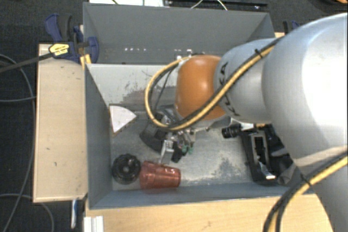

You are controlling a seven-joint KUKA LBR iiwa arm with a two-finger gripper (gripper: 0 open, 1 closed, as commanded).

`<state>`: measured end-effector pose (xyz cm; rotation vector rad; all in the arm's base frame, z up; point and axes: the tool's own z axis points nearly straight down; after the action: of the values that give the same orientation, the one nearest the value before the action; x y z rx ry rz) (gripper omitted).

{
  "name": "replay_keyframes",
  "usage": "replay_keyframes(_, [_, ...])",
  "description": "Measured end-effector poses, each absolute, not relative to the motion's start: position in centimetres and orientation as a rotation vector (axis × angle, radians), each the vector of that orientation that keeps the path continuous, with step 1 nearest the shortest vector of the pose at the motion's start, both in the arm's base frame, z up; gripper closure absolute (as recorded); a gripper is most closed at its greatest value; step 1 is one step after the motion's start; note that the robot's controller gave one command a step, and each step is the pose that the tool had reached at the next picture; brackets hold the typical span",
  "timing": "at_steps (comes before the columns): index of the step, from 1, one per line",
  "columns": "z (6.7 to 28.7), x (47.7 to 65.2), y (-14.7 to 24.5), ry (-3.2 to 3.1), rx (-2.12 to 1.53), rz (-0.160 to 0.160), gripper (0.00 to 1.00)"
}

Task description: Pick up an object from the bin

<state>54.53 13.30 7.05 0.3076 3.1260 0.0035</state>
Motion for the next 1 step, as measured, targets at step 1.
replay_keyframes(1, [7.06,56.36,12.87,3.141,0.139,0.003,0.00])
